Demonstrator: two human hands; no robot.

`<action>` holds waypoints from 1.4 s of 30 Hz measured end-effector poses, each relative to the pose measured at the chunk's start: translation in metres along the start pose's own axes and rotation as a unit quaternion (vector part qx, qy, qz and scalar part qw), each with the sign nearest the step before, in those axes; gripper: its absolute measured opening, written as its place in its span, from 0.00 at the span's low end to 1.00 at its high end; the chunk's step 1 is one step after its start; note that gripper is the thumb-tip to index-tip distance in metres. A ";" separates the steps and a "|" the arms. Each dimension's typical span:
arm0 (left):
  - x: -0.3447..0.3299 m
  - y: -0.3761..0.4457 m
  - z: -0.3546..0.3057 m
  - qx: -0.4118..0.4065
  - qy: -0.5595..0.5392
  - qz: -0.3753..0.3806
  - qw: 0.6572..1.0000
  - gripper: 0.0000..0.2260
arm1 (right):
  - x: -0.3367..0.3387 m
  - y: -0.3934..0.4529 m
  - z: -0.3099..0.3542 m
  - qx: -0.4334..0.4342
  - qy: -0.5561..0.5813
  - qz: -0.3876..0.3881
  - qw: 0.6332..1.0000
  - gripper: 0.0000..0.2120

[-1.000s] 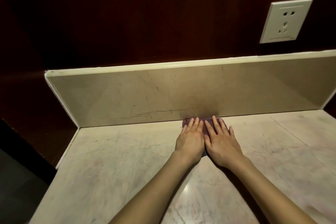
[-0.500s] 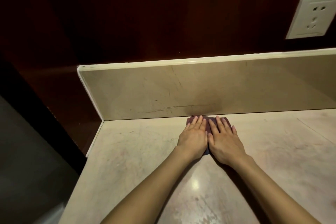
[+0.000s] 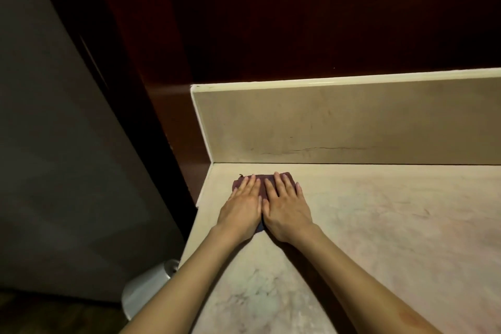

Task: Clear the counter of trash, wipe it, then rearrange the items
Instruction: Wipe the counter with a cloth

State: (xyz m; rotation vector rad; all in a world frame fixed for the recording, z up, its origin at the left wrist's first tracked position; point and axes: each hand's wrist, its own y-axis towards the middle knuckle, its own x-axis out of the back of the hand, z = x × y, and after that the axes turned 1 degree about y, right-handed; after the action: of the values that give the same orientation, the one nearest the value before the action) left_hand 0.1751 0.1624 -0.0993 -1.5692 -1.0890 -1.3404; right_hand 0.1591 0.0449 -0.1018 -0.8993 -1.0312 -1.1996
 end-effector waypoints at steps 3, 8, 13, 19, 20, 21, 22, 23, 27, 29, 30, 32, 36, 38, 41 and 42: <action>0.004 -0.019 0.028 0.020 0.014 -0.013 1.000 0.23 | -0.008 0.003 0.034 0.022 -0.008 0.017 1.000 0.27; 0.004 -0.041 0.056 0.028 0.048 0.007 0.998 0.41 | -0.015 0.003 0.064 0.060 -0.020 0.032 0.997 0.27; 0.001 -0.041 0.053 0.050 0.051 0.007 0.997 0.28 | -0.014 0.003 0.062 0.069 -0.019 0.041 0.997 0.27; -0.009 -0.037 0.040 0.059 -0.017 -0.040 0.997 0.23 | -0.011 -0.004 0.045 0.074 -0.015 0.043 0.996 0.26; -0.009 -0.036 0.032 0.055 -0.017 -0.046 0.997 0.23 | -0.009 -0.007 0.038 0.072 -0.018 0.042 0.996 0.26; -0.010 -0.033 0.025 0.050 -0.018 -0.050 0.997 0.23 | -0.007 -0.010 0.031 0.068 -0.020 0.043 0.997 0.26; -0.010 -0.031 0.016 0.045 -0.020 -0.052 0.997 0.23 | -0.005 -0.013 0.022 0.063 -0.021 0.043 0.997 0.26; -0.012 -0.029 0.006 0.043 -0.026 -0.052 0.997 0.23 | -0.003 -0.016 0.013 0.058 -0.022 0.043 0.997 0.26; -0.016 -0.017 -0.038 0.018 -0.030 -0.042 0.998 0.23 | 0.007 -0.030 -0.031 0.032 -0.018 0.035 0.999 0.26; -0.018 -0.010 -0.064 0.002 -0.035 -0.043 0.998 0.23 | 0.013 -0.038 -0.055 0.015 -0.015 0.027 0.999 0.26; -0.019 -0.007 -0.079 -0.003 -0.038 -0.043 0.998 0.23 | 0.016 -0.042 -0.069 0.006 -0.014 0.021 1.000 0.26; -0.023 0.001 -0.107 -0.017 -0.039 -0.043 0.998 0.23 | 0.023 -0.052 -0.096 -0.012 -0.014 0.009 1.000 0.26; -0.030 0.014 -0.162 -0.054 -0.041 -0.030 0.997 0.23 | 0.036 -0.074 -0.146 -0.051 -0.013 -0.015 0.998 0.26; -0.033 0.020 -0.189 -0.074 -0.042 -0.026 0.996 0.24 | 0.043 -0.086 -0.170 -0.073 -0.014 -0.027 0.997 0.26; -0.038 0.027 -0.224 -0.108 -0.037 -0.021 0.993 0.24 | 0.051 -0.103 -0.199 -0.109 -0.018 -0.036 0.993 0.26; -0.039 0.028 -0.235 -0.120 -0.037 -0.018 0.992 0.24 | 0.053 -0.109 -0.208 -0.122 -0.018 -0.037 0.992 0.26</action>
State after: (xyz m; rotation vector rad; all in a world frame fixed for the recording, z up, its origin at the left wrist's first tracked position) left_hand 0.1246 -0.0714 -0.1079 -1.7921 -1.0351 -1.4933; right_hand 0.0839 -0.1836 -0.1105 -1.0836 -0.9668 -1.3968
